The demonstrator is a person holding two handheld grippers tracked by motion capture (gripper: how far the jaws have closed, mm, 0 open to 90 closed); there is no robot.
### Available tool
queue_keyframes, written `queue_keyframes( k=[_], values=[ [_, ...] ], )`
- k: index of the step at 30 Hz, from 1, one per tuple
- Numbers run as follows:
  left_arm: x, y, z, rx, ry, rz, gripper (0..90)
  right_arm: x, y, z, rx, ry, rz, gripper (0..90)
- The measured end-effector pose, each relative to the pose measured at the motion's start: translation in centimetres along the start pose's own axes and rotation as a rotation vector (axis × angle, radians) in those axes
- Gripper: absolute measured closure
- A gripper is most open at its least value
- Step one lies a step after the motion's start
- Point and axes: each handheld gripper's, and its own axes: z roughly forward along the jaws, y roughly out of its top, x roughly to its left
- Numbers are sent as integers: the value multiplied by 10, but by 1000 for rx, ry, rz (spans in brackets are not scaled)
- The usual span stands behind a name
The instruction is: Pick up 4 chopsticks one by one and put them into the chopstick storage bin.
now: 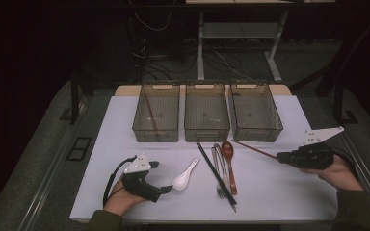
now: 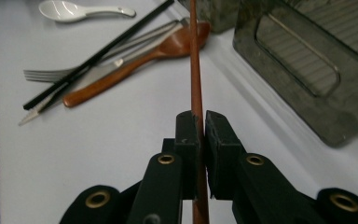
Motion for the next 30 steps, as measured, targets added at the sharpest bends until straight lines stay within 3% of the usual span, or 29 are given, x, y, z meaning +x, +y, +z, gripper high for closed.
queue_keyframes(
  k=[6,16,30],
  values=[
    [0,0,0,2,-1,2,14,6,10,4,-31,7,2,838],
    [0,0,0,2,-1,1,14,15,28,19,-30,11,2,838],
    [0,0,1,1,-2,-1,14,23,59,43,-48,40,-34,838]
  ],
)
